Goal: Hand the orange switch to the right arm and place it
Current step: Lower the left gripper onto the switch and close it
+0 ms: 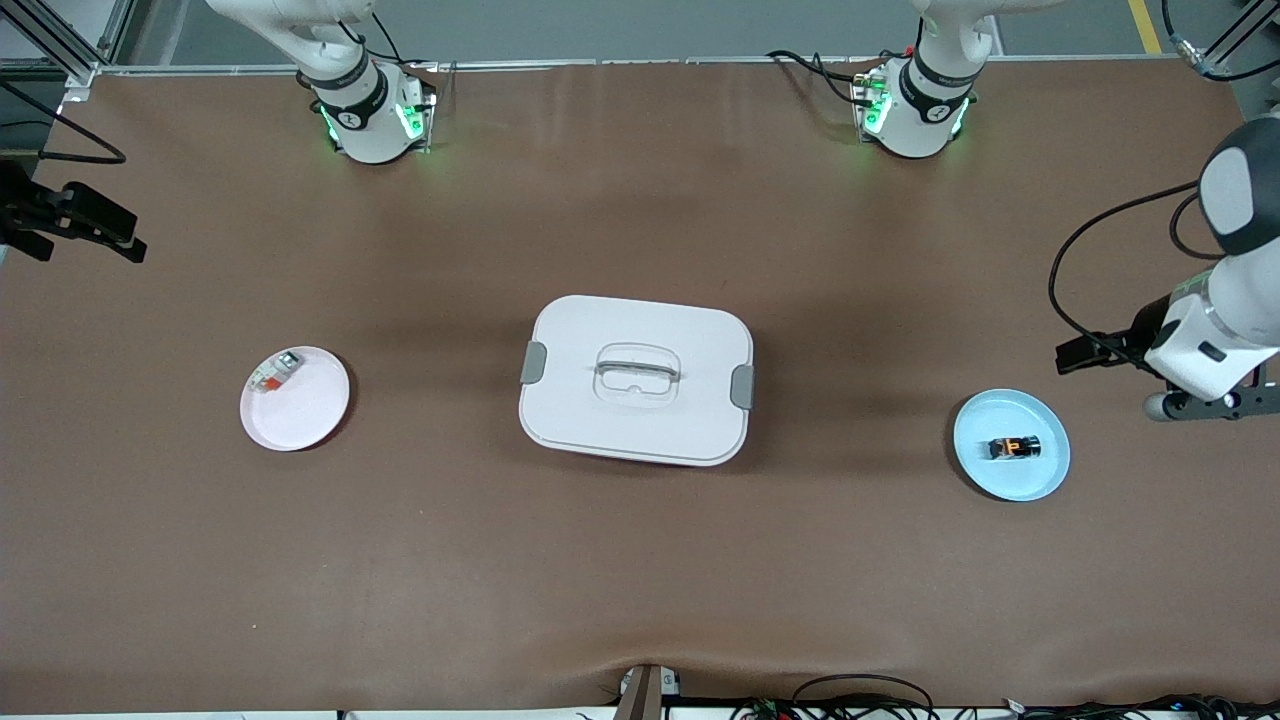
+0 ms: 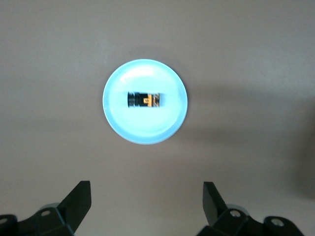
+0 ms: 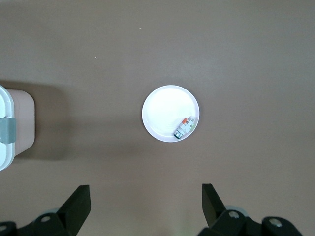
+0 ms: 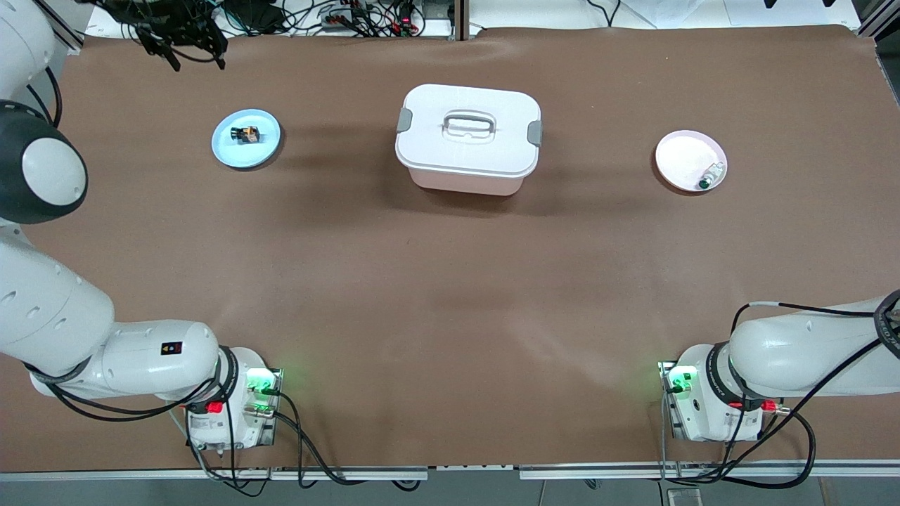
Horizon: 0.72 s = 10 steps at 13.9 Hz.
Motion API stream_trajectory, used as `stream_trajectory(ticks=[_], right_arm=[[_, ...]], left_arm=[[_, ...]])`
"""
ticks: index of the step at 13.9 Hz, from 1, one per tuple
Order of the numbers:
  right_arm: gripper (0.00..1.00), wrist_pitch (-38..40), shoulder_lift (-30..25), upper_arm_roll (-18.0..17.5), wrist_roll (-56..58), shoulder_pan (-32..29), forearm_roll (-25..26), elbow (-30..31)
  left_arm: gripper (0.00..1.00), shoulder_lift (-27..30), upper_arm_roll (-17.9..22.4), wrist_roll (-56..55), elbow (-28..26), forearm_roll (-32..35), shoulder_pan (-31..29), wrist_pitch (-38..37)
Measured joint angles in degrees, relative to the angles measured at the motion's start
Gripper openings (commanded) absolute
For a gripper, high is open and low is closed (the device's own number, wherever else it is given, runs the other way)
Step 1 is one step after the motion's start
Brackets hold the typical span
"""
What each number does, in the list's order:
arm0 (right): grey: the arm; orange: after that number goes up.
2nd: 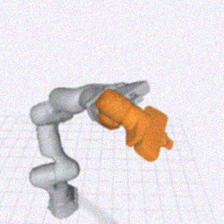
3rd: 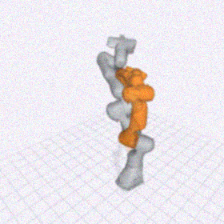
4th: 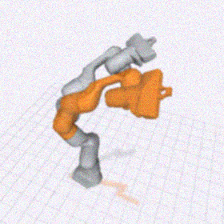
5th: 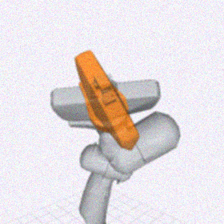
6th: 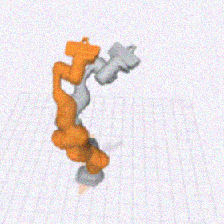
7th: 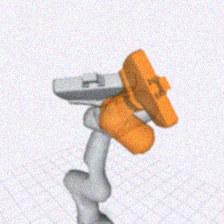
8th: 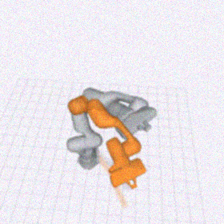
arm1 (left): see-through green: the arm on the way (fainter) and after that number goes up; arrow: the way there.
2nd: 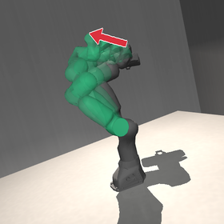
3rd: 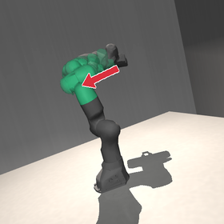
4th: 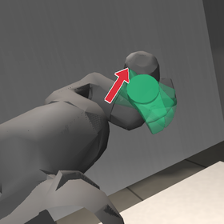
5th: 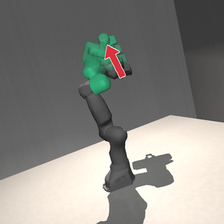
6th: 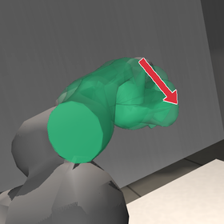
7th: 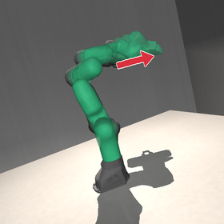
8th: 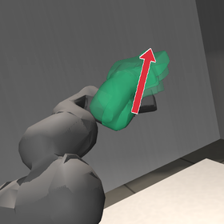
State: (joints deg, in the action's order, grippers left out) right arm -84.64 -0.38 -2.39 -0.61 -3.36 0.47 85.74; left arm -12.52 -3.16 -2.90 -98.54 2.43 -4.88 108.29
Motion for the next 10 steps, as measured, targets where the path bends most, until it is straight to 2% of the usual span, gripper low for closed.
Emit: stream_trajectory(ticks=[5,10], right_arm=[[1.0,0.0,0.0,-0.04,0.0,0.01,0.0,-0.01],[1.0,0.0,0.0,-0.05,0.0,0.01,0.0,-0.02]], left_arm=[[1.0,-4.33,-0.05,0.39,-5.98,0.73,-0.27,12.68],[1.0,-11.19,-0.1,0.41,-7.45,5.77,-0.24,21.87]])
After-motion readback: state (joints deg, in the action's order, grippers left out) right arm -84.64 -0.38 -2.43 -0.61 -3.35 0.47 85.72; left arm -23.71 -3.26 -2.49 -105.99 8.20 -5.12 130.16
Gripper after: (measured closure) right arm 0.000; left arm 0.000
